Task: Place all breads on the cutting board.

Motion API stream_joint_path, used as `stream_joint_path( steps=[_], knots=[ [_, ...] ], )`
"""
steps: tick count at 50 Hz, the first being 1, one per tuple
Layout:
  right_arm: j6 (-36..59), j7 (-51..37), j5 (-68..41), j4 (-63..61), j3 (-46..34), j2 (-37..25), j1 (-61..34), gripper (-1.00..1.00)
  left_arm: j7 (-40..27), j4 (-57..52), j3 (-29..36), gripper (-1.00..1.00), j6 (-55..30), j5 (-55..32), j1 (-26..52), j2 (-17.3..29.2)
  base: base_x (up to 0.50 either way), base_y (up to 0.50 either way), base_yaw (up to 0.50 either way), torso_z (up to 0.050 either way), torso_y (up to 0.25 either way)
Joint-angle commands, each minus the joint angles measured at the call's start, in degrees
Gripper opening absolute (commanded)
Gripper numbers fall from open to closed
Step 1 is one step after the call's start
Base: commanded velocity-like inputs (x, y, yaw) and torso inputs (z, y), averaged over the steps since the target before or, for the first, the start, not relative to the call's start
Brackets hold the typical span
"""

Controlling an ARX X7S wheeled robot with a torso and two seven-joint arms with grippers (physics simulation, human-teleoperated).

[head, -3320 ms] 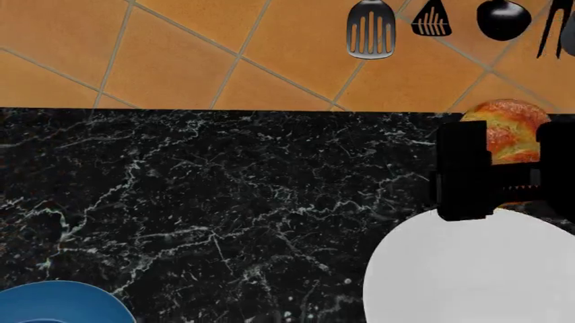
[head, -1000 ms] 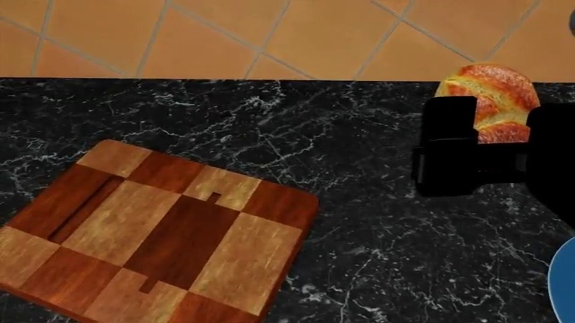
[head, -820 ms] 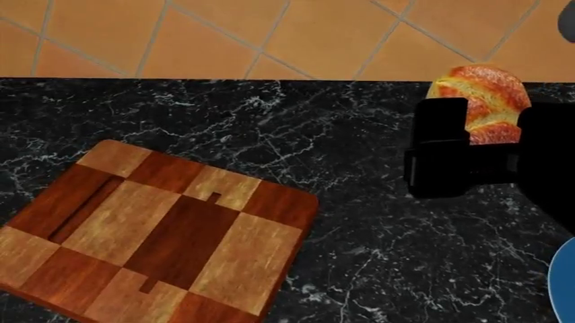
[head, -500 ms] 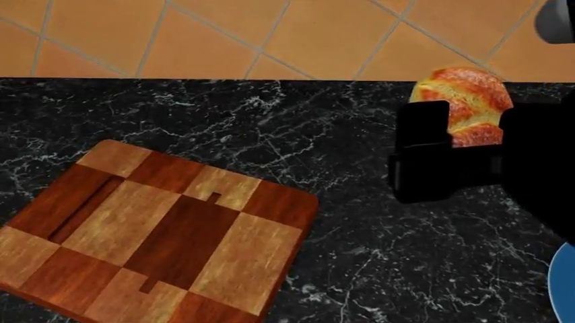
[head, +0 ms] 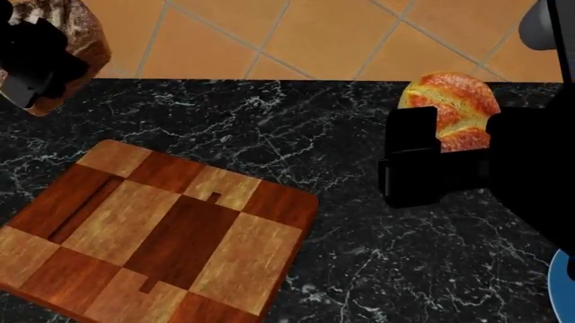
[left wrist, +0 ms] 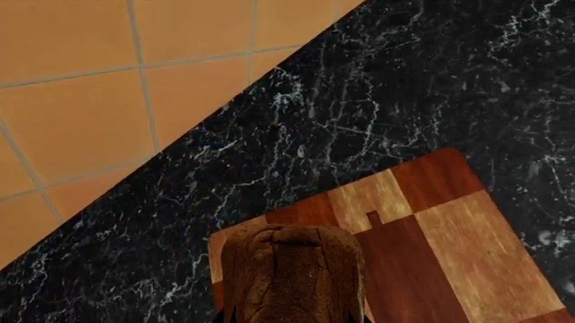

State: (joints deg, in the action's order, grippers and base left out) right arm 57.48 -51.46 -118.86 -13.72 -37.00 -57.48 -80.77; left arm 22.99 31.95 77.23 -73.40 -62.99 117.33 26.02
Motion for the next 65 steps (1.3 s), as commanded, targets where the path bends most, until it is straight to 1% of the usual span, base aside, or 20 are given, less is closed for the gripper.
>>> stream_joint_path(
  steps=[1,4,5,6,8,19,23,32,39,43,54,57,58,61,65],
  knots=[
    [1.19,1.51,2.00,-0.44,0.01,0.50,-0.03,-1.00,5.47,5.85,5.18,-1.00,0.72,3.46,-0.85,-4.65,0.00,0.00,0.00,0.000,0.000],
    [0.95,1.85,2.41,-0.48,-0.27,1.31,0.43,-1.00,6.94,5.79,7.26,-1.00,0.50,4.41,-1.62,-5.41,0.00,0.00,0.00,0.000,0.000],
    [1.01,2.05,2.55,-0.34,-0.30,1.42,0.39,-1.00,6.76,6.47,7.05,-1.00,0.86,4.43,-2.03,-5.78,0.00,0.00,0.00,0.000,0.000],
    [0.91,2.31,2.72,-0.09,-0.23,1.42,0.45,-1.00,8.08,6.29,6.85,-1.00,0.58,3.57,-2.35,-5.77,0.00,0.00,0.00,0.000,0.000],
    [0.60,2.54,2.98,0.05,-0.13,1.48,0.70,-1.00,8.39,6.19,8.41,-1.00,0.89,4.58,-3.51,-5.87,0.00,0.00,0.00,0.000,0.000],
    [0.29,2.93,2.90,0.24,-0.13,1.82,0.76,-1.00,7.50,3.96,8.49,-1.00,0.69,3.48,-6.84,-5.46,0.00,0.00,0.00,0.000,0.000],
    [0.72,2.66,2.60,0.41,-0.27,1.67,0.17,-1.00,7.98,3.38,9.80,-1.00,0.41,3.93,-7.68,-5.74,0.00,0.00,0.00,0.000,0.000],
    [-0.17,3.66,3.29,-0.30,0.26,0.78,1.65,-1.00,5.77,1.82,10.24,-1.00,0.58,3.64,-11.37,-5.29,0.00,0.00,0.00,0.000,0.000],
    [-0.93,4.18,3.76,-0.95,0.48,0.35,2.93,-1.00,5.21,0.88,11.21,-1.00,0.14,4.01,-12.05,-5.47,0.00,0.00,0.00,0.000,0.001],
    [-0.91,3.39,2.74,-1.15,0.37,0.15,2.73,-1.00,5.08,2.75,11.41,-1.00,1.85,4.54,-14.41,-6.49,0.00,0.00,0.00,0.000,0.000],
    [-0.15,2.99,2.49,-0.12,0.07,0.65,1.07,-1.00,4.87,5.26,11.34,-1.00,3.97,5.26,-16.37,-7.46,0.00,0.00,0.00,0.000,0.000],
    [-0.19,2.38,2.45,0.30,-0.12,0.67,0.86,-1.00,5.31,7.49,11.32,-1.00,4.60,5.75,-16.25,-8.12,0.00,0.00,0.00,0.000,0.000],
    [-0.32,2.54,2.54,0.36,-0.08,0.65,1.04,-1.00,4.91,7.95,11.08,1.00,4.72,5.75,-16.39,-8.19,0.00,0.00,0.00,0.000,0.000],
    [-1.00,2.61,2.74,-0.18,-0.09,0.62,2.15,-1.00,4.22,8.77,10.79,1.00,5.00,5.83,-16.85,-8.14,0.00,0.00,0.00,0.000,0.000],
    [-0.36,2.39,2.40,0.28,-0.37,1.06,1.11,-1.00,3.84,7.24,10.22,1.00,4.14,5.11,-15.96,-7.38,0.00,0.00,0.00,0.000,0.000]
  ],
)
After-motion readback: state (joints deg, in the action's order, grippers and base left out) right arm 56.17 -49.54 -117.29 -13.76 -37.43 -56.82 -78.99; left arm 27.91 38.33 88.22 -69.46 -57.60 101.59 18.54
